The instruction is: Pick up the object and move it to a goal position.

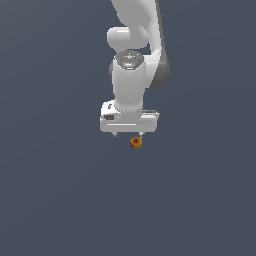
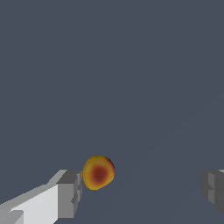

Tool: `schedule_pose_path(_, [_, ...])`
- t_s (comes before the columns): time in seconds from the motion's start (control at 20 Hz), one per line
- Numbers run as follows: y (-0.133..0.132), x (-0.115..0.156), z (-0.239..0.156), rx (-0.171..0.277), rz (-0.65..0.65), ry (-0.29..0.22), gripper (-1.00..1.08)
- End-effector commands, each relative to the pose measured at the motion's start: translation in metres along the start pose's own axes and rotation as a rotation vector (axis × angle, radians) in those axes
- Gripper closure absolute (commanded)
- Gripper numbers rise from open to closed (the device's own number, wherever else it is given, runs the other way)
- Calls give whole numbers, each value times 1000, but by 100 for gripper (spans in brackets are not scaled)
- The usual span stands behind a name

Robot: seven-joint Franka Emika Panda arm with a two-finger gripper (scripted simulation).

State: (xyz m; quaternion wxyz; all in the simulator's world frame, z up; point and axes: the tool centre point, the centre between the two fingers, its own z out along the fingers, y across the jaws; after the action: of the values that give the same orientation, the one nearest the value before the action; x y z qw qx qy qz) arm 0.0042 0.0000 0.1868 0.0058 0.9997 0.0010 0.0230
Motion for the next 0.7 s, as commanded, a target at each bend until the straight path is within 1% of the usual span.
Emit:
schedule_pose_path(0.0, [0, 0, 0, 0, 0, 0, -92])
schedule_pose_path(0.15, [3, -2, 1, 0, 5, -7, -92])
schedule_pose_path(0.45, [17, -10, 9, -2, 32, -43, -92])
schedule_pose_path(0.65, [17, -10, 9, -2, 33, -43, -92])
